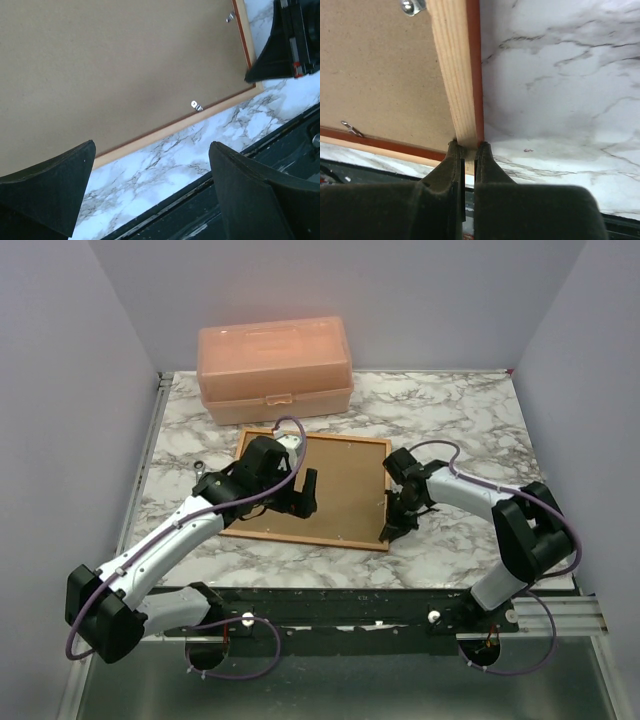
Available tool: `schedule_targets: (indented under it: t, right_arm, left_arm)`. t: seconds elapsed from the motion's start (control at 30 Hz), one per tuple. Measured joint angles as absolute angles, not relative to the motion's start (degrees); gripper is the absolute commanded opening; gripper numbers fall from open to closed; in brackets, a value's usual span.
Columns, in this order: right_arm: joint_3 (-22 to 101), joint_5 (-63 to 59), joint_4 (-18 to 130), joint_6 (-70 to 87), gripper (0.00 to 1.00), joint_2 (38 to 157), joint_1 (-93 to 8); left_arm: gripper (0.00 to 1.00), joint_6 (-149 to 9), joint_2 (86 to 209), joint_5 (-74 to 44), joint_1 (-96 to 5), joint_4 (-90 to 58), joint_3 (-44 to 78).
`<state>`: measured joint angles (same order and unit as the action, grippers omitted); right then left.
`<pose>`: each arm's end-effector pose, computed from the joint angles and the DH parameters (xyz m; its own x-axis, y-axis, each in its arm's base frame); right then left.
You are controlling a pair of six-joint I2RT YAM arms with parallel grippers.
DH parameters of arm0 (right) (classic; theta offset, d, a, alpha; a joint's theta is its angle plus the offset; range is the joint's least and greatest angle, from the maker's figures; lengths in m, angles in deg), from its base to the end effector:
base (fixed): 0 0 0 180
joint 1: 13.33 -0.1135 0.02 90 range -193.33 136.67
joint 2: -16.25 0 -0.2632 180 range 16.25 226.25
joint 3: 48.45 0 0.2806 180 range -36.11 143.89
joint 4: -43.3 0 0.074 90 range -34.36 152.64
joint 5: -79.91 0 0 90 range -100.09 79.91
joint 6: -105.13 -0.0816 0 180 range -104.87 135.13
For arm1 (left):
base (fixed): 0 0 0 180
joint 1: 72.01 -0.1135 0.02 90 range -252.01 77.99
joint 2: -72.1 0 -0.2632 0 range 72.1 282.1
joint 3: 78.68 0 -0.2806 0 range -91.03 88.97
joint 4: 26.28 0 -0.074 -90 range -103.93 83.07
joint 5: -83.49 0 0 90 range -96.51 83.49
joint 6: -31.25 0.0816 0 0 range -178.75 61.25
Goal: Put the photo into the frame
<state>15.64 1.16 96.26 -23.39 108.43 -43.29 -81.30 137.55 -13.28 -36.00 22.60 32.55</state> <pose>0.2533 0.1644 0.0922 -0.9910 0.1338 -0.0017 0.1292 0.9602 0.2477 0.2365 -0.1838 0.2585 -0.7829 0.0982 -0.6144 0.3794 0.8580 -0.3462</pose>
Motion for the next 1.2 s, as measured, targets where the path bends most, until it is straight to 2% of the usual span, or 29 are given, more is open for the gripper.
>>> schedule_targets:
  t: [0.3,0.53,0.7,0.93,1.0,1.2]
  right_arm:
    - [25.54,-0.74,106.58,-22.32,0.00,108.82,-43.20]
    - [36.03,-0.20,116.89,-21.82,0.00,107.55,-43.20]
    - [42.22,1.90,122.10,-21.80,0.00,105.91,-43.20]
    - [44.29,5.20,125.22,-21.95,0.00,104.43,-42.87]
    - [44.29,6.05,125.88,-22.17,0.00,104.14,-42.85]
    - [44.49,6.60,124.76,-22.61,0.03,103.64,-42.21]
  left_arm:
    - [0.99,-72.79,137.59,-8.16,-24.04,22.08,32.55]
    - [0.98,-66.87,139.80,1.78,-12.98,21.62,32.55]
    - [0.92,-62.96,143.52,10.72,-7.23,20.81,32.51]
    - [0.74,-60.60,150.29,24.05,-3.67,20.18,31.35]
    - [0.64,-60.23,151.91,27.99,-3.63,19.72,30.84]
    - [0.26,-56.82,155.45,33.91,-2.62,20.24,28.37]
